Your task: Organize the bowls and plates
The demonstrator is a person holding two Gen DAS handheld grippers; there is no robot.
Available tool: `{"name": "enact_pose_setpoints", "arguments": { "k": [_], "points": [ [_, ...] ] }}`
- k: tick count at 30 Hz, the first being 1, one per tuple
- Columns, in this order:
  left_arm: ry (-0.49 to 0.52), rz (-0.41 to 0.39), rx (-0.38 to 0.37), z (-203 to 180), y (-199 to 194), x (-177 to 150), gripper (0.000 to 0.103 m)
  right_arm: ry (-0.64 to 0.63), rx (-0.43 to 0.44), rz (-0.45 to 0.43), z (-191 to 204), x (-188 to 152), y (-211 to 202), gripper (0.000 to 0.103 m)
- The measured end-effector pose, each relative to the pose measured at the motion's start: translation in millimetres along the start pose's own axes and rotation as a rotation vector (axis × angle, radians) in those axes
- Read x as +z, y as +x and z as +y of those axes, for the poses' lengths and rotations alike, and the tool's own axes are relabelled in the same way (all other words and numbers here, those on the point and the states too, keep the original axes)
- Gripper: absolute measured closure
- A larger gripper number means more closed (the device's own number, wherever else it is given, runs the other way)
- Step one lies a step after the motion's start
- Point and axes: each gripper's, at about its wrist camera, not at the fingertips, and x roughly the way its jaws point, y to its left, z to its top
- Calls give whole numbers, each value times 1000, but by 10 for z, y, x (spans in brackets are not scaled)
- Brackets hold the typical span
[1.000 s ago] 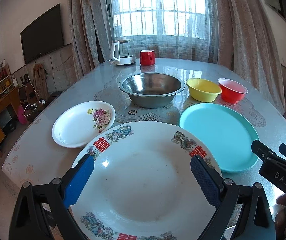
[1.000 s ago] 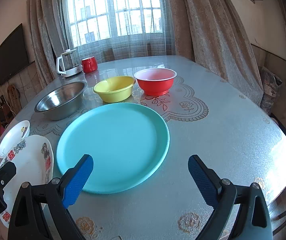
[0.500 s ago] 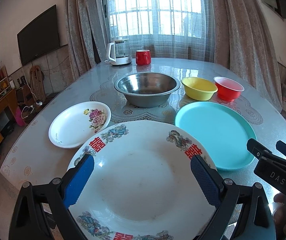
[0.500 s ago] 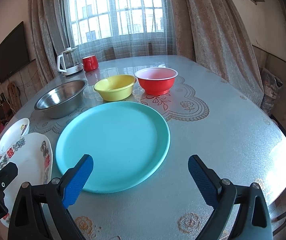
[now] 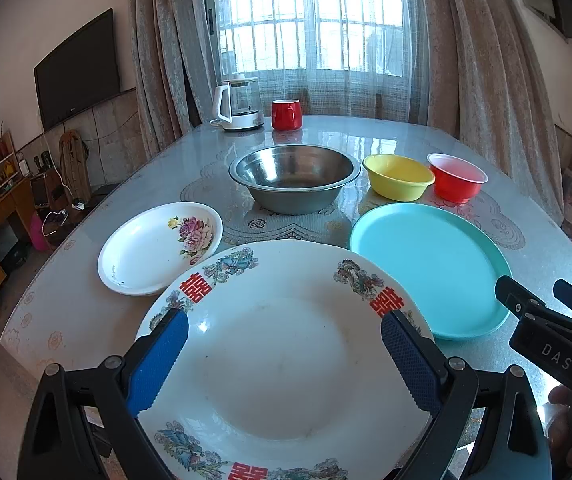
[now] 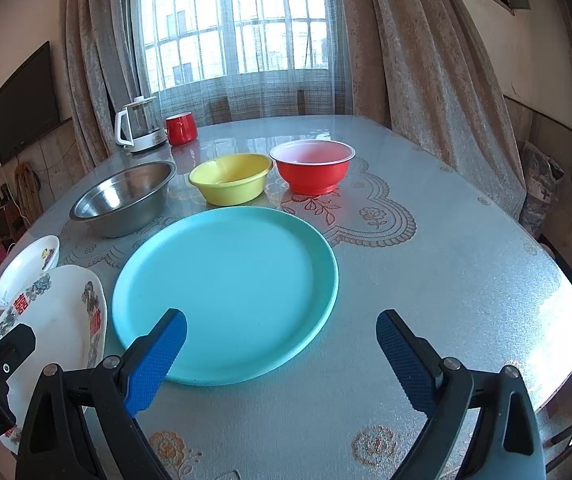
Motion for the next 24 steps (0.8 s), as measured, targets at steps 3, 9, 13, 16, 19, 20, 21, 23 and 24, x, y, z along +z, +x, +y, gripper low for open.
{"name": "enact_pose_setpoints", "arguments": {
  "k": [3,9,13,16,19,20,21,23,24],
  "points": [
    [7,-2,0,-8,-4,1,5,-5,-1,-4,-1,6,-9,5],
    [5,-7,2,0,-18,7,5,-6,-5,-15,-2,8,-48,5],
    [13,-7,-4,-11,-34,17,5,-9,-3,-17,6,7,-62,5],
    [18,-11,-2,-5,-48,21,5,-8,-8,-12,-3,6,-63,5],
    [12,-6,-4,1,-45,15,5,-5,-8,-9,-9,-3,-59,5],
    [12,-7,0,0,-46,16,5,-7,-8,-10,-5,-4,-60,5],
    [10,-7,-2,-1,-50,17,5,-9,-7,-11,0,-5,-61,5],
    [11,-13,-4,-9,-68,13,5,-12,-6,-16,8,-1,-71,5],
    [15,-16,-1,-16,-75,8,5,-13,-6,-21,11,-2,-76,5]
  ]
}}
